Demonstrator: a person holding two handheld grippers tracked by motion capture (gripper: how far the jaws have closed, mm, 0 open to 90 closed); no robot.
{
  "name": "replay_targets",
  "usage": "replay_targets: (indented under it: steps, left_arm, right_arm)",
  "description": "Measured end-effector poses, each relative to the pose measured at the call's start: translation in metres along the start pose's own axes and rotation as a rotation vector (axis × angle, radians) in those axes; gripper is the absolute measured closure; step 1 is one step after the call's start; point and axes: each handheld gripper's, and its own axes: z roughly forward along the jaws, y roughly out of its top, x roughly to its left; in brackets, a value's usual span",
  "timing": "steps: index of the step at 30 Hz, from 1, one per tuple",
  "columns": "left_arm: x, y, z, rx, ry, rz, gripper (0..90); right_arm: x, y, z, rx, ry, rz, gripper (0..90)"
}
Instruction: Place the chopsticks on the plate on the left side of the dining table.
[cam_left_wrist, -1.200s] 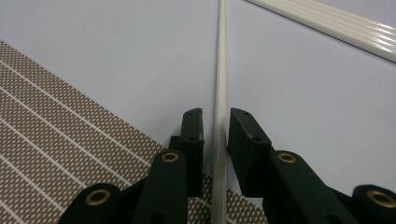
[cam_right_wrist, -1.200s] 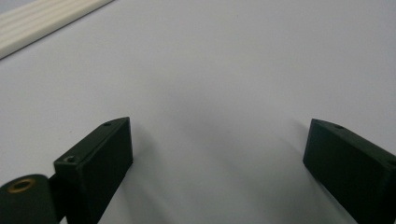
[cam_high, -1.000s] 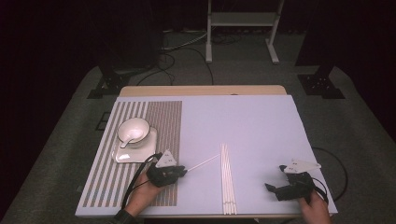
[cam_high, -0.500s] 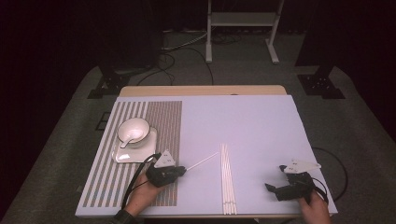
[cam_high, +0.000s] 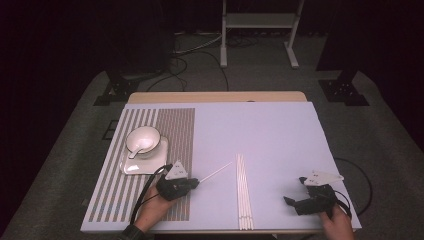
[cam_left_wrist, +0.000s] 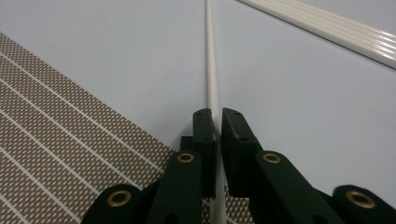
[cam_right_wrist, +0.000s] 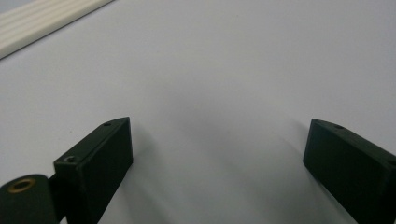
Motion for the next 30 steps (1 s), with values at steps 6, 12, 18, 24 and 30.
replay_targets:
  steps: [6,12,18,24,30]
  left_arm:
    - [-0.001,0.0,0.0,0.003,-0.009,0.002,84.9]
    - [-0.001,0.001,-0.002,0.004,-0.007,-0.003,84.9]
    - [0.0,0.002,-0.005,0.001,-0.011,-0.012,84.9]
    - [0.002,0.003,-0.009,0.0,-0.008,-0.022,84.9]
    - [0.004,0.003,-0.012,0.006,-0.006,-0.029,84.9]
  right_arm:
    - [0.0,0.0,0.0,0.0,0.0,0.0,6.7]
    - [0.0,0.0,0.0,0.001,0.0,0.0,6.7]
    - [0.0,0.0,0.0,0.001,-0.001,-0.001,6.7]
    - [0.0,0.0,0.0,0.0,-0.001,-0.001,6.7]
    - [0.0,0.0,0.0,0.0,-0.001,-0.001,6.7]
